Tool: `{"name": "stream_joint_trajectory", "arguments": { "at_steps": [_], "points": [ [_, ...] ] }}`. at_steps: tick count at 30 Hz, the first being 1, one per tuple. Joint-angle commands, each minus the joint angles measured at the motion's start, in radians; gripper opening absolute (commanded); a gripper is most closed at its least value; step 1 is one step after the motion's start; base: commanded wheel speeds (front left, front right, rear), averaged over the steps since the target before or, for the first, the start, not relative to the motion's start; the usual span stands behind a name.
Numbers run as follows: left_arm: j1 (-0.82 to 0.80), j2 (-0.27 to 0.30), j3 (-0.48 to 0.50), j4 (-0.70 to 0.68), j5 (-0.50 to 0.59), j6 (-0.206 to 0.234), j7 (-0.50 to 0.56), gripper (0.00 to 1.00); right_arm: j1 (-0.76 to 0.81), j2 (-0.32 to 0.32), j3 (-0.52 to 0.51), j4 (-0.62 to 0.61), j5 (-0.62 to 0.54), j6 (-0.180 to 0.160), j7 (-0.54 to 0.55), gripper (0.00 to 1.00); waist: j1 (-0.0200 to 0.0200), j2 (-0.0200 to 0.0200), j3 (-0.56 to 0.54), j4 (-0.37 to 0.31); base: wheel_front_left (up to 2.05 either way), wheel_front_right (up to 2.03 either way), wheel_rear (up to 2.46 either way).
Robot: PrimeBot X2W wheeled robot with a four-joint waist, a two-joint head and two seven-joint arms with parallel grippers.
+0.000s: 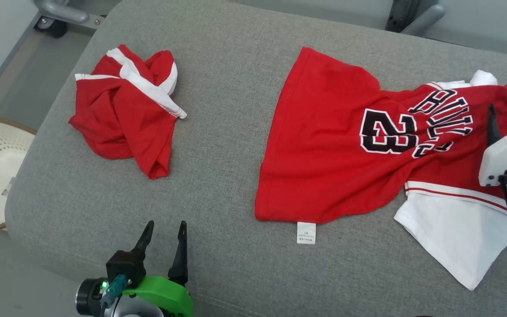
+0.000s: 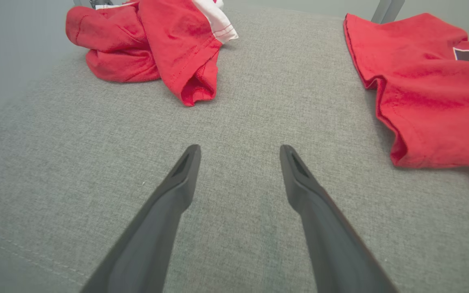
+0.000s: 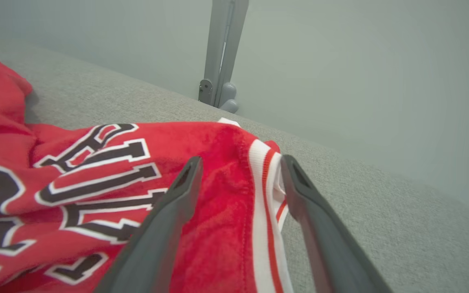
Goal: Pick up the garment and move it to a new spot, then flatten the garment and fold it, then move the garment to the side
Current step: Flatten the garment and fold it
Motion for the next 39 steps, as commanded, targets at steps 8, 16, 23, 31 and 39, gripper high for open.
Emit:
{"name": "stream_joint_trajectory", "arguments": {
  "at_steps": [8,16,23,31,39],
  "points": [
    [0.050,0.003,0.067,0.007,0.044,-0.009,0.000,1.00,0.197,0.108,0.068,-0.206,0.104,-0.001,-0.004,1.00,-0.0001,0.0000,-0.140,-0.147,0.00,0.00,0.00],
    [0.097,0.003,0.123,0.013,0.065,-0.027,0.000,1.00,0.392,0.165,0.152,-0.378,0.223,-0.001,-0.004,1.00,-0.0001,0.0000,-0.227,-0.247,0.00,0.00,0.00],
    [0.139,0.003,0.175,-0.010,0.074,-0.026,0.000,1.00,0.513,0.210,0.193,-0.492,0.252,-0.001,-0.004,1.00,-0.0001,0.0000,-0.259,-0.311,0.00,0.00,0.00],
    [0.174,0.003,0.206,-0.038,0.059,-0.032,0.000,1.00,0.613,0.241,0.177,-0.581,0.265,-0.001,-0.004,1.00,-0.0001,0.0000,-0.287,-0.349,0.00,0.00,0.00],
    [0.190,0.003,0.219,-0.052,0.048,-0.029,0.000,1.00,0.666,0.249,0.200,-0.620,0.260,-0.001,-0.004,1.00,-0.0001,0.0000,-0.303,-0.371,0.00,0.00,0.00]
  ]
}}
